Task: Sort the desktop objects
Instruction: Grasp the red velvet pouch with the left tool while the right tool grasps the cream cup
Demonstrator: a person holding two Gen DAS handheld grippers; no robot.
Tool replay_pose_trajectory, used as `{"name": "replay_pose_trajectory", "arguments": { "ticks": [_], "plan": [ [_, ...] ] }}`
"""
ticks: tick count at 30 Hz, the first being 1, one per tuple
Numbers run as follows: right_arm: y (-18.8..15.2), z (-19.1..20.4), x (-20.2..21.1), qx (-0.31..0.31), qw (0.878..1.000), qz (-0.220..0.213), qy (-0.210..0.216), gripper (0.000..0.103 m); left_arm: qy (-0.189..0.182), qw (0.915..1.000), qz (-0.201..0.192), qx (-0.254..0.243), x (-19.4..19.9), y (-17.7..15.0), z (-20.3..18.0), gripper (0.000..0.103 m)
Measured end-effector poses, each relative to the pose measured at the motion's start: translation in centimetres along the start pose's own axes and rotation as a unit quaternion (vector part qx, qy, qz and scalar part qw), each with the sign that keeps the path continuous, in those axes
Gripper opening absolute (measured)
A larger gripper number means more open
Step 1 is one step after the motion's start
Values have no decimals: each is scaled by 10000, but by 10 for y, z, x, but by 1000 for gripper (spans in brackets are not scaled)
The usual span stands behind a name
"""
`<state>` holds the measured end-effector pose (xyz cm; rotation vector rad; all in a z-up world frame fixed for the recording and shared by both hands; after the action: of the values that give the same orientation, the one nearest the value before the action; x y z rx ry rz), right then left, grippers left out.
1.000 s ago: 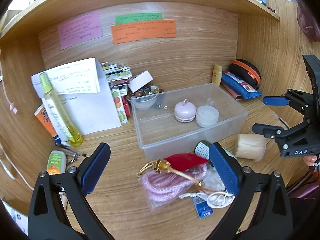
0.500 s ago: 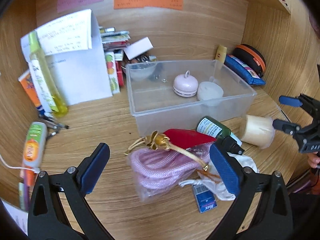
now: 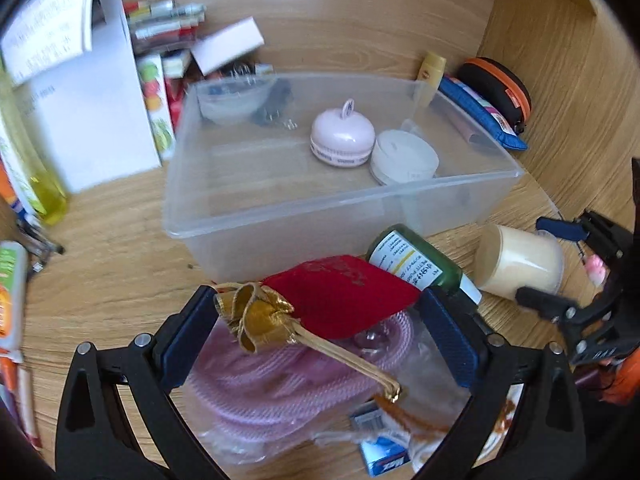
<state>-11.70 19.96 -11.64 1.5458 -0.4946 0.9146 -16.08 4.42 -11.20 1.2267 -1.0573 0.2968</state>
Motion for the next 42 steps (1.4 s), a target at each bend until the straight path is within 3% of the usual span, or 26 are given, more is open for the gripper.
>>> {"name": "replay_pose_trajectory", "arguments": {
  "ticks": [4, 11, 16, 19, 24, 30, 40, 42],
  "plan": [
    [-2, 3, -15, -10, 9998, 167, 120, 86, -148, 9998, 59, 137, -3, 3, 0, 102],
    [-5, 9, -30, -88, 9986, 291, 429, 83, 60, 9999, -139, 14, -2, 0, -4, 102],
    [-5, 10, -27, -71, 9983, 207, 535, 71, 109, 9994, -334, 58, 0, 2, 0, 101],
    [-6, 8, -25, -154, 9977, 190, 634, 68, 212, 9990, -382, 22, 0, 3, 2, 78],
    [-9, 7, -22, -266, 9972, 184, 673, 67, 188, 9988, -417, 191, -2, 2, 9, 62],
    [-13, 6, -20, -402, 9965, 211, 707, 67, 153, 9975, -576, 372, 4, 0, 12, 51],
    [-10, 2, -2, -611, 9953, 50, 747, 67, 244, 9960, -790, 336, 17, -2, 13, 44],
    [-6, 0, 4, -644, 9950, -34, 758, 67, 257, 9958, -820, 317, 19, -3, 13, 39]
  ]
}}
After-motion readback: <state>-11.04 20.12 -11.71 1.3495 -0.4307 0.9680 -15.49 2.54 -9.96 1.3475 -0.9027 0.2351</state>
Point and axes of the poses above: each gripper's, at about its wrist camera, not at the fingertips, and x roughly against the way its jaws point, z to its left, y to its top, the point moved 9 cm from there along -x, roughly the way its jaws point, and after that the axes turned 11 degrees about -x, right-handed, at the moved point
